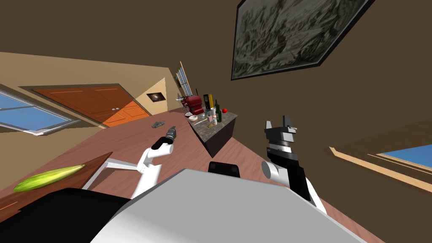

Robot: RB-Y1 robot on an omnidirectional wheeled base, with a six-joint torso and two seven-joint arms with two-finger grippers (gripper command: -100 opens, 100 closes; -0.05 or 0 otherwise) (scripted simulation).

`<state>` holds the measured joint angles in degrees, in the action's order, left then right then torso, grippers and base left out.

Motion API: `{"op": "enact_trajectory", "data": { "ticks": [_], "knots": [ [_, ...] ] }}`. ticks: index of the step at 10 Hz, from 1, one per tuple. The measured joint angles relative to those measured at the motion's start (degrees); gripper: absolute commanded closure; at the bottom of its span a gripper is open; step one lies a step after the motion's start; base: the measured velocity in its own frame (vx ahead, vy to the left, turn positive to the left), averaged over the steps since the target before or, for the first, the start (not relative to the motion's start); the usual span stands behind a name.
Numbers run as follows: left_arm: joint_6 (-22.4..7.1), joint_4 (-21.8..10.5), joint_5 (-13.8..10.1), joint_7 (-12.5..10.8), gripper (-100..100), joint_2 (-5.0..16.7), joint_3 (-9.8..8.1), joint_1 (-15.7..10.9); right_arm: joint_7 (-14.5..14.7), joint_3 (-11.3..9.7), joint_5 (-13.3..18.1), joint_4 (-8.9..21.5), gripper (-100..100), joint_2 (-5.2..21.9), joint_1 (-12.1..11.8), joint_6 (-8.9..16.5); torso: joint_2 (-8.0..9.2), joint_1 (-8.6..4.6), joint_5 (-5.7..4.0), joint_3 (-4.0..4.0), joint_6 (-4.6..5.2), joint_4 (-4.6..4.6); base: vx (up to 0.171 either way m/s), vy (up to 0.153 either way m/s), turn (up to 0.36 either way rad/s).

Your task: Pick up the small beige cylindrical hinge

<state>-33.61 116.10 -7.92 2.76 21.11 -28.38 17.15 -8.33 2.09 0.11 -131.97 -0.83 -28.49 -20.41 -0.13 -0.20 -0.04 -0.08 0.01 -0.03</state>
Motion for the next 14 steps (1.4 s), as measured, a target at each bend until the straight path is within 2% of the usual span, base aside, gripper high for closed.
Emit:
{"op": "enact_trajectory", "data": {
  "ticks": [4,6,7,14],
  "knots": [
    [-5.43,-0.64,-0.70,-0.57,-100,0.68,-1.80,-0.28,0.00,0.00,0.00,0.00,0,0.00,0.00,0.00,0.01,0.06,0.01,0.00,0.01,0.00,0.036,-0.056,0.003],
    [-9.08,-1.55,-1.18,-1.13,-100,1.60,-3.19,-1.44,0.00,0.00,0.00,0.00,0,0.00,0.00,0.00,-0.08,-0.01,0.00,-0.05,0.01,-0.02,0.063,-0.077,0.002],
    [-10.42,-2.09,-1.87,-1.45,-100,1.86,-4.17,-1.16,0.00,0.00,0.00,0.00,0,0.00,0.00,0.00,-0.13,-0.12,-0.02,-0.07,0.00,-0.03,0.068,-0.079,0.010],
    [-21.30,-3.09,-3.29,-3.31,-100,2.88,-7.21,-2.26,0.00,0.00,0.00,0.00,0,0.00,0.00,0.00,-0.15,-0.06,-0.02,-0.09,0.01,-0.04,0.052,-0.054,-0.001]
  ]
}}
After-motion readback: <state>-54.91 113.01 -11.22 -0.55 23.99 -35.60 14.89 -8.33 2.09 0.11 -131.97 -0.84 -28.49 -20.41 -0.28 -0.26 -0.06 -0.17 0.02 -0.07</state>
